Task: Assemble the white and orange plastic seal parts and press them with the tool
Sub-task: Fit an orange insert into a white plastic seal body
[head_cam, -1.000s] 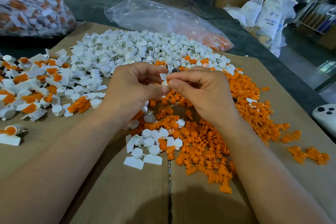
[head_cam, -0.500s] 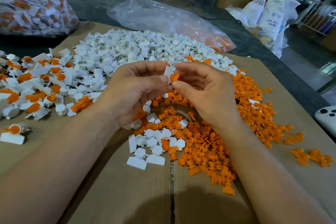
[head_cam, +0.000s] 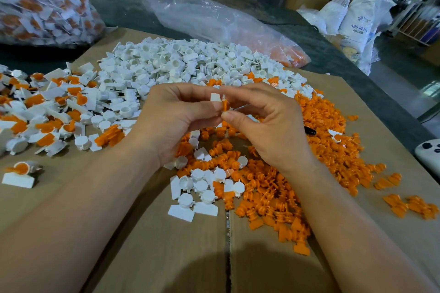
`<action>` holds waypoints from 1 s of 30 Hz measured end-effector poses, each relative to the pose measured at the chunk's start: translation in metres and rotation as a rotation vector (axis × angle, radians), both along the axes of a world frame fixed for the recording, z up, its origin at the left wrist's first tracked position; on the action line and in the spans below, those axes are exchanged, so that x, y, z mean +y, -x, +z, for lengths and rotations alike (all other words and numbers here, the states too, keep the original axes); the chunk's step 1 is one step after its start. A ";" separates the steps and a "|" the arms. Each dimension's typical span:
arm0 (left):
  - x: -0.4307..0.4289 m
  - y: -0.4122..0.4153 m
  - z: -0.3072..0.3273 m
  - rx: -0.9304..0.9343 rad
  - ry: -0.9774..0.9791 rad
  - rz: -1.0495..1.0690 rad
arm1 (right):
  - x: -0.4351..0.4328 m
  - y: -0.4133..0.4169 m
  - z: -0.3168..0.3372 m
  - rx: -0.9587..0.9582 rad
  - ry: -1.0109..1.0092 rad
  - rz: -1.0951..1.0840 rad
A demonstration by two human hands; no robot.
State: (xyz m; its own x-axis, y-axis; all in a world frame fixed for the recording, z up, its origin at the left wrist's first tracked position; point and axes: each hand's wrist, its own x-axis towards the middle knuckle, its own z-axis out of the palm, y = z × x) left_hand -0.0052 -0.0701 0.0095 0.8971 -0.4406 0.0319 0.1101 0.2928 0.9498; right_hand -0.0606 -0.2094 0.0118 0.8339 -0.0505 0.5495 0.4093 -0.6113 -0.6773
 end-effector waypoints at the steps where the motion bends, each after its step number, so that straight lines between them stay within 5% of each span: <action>1: 0.000 0.000 0.000 0.003 -0.001 0.016 | 0.000 0.000 0.001 0.015 -0.015 -0.002; 30: -0.002 0.001 0.001 -0.051 -0.043 0.050 | -0.003 -0.002 -0.001 -0.053 0.004 0.041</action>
